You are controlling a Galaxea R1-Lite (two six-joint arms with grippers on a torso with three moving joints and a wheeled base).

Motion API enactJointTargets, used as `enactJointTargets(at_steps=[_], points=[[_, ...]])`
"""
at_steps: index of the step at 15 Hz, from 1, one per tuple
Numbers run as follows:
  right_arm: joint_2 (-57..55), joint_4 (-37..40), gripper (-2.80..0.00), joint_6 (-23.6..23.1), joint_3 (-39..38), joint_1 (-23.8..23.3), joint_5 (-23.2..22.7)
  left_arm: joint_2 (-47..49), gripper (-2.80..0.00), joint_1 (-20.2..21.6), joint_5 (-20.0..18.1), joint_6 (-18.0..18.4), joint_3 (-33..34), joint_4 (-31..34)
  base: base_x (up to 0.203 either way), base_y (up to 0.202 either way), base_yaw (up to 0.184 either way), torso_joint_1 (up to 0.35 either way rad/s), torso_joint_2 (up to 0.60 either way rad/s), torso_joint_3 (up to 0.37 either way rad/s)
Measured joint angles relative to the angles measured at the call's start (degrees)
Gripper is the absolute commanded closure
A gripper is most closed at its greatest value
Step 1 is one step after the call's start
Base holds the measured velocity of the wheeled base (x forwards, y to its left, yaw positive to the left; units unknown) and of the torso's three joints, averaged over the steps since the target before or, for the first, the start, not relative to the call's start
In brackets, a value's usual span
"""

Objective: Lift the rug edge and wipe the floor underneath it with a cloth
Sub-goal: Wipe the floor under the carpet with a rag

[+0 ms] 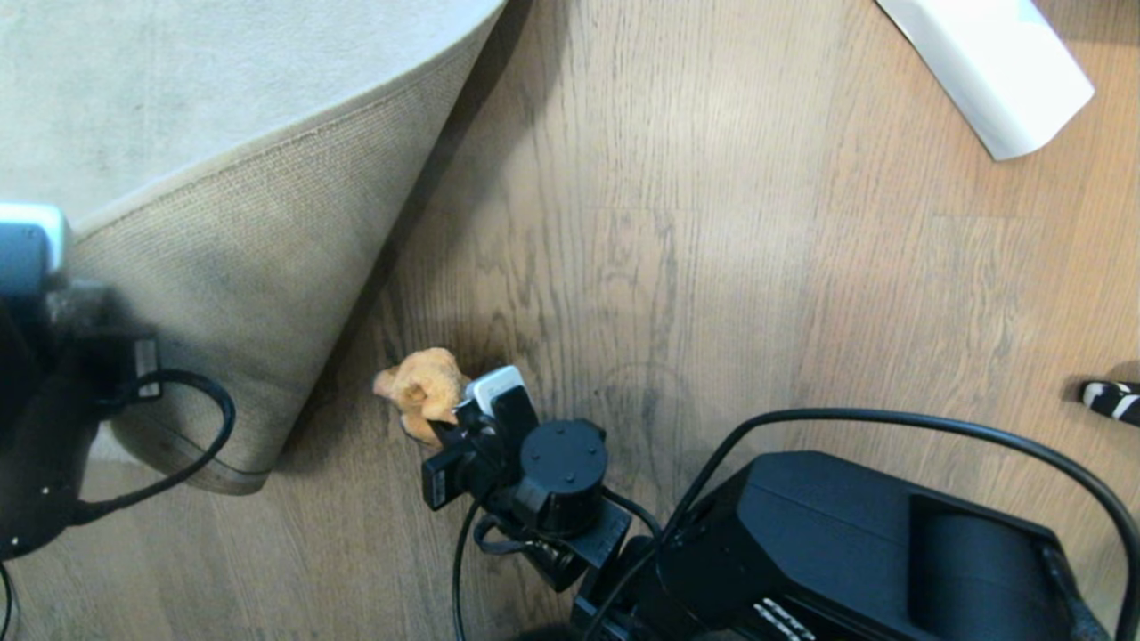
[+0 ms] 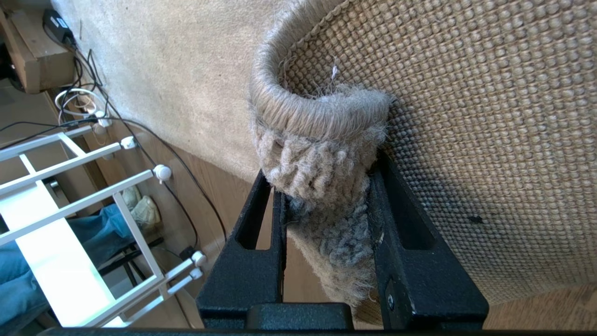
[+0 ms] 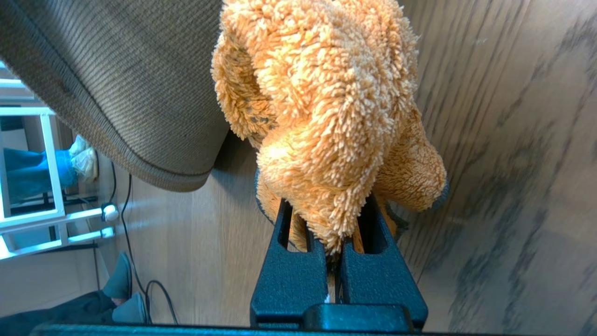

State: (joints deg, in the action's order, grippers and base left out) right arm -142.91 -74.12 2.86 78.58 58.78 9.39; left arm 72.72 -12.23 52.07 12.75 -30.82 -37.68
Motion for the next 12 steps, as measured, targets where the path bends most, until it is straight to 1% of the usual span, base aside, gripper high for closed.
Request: enactJointTargets(at_steps=[5, 7, 12], points=[[-0.9, 0.0, 0.0, 0.0, 0.1, -0.4, 0.0, 0.1, 0.0, 0.0, 0.0, 0.0, 0.1, 0.1, 0.0, 0.0, 0.0, 0.0, 0.0, 0.0], [-1.2, 0.0, 0.0, 0.0, 0.2, -1.3, 0.0, 0.1, 0.0, 0.0, 0.0, 0.0, 0.1, 0.1, 0.0, 0.0, 0.0, 0.0, 0.0, 0.0], [-1.5, 0.0, 0.0, 0.0, 0.6, -5.9, -0.1, 0.5, 0.0, 0.0, 0.0, 0.0, 0.1, 0.1, 0.0, 0.0, 0.0, 0.0, 0.0, 0.0]])
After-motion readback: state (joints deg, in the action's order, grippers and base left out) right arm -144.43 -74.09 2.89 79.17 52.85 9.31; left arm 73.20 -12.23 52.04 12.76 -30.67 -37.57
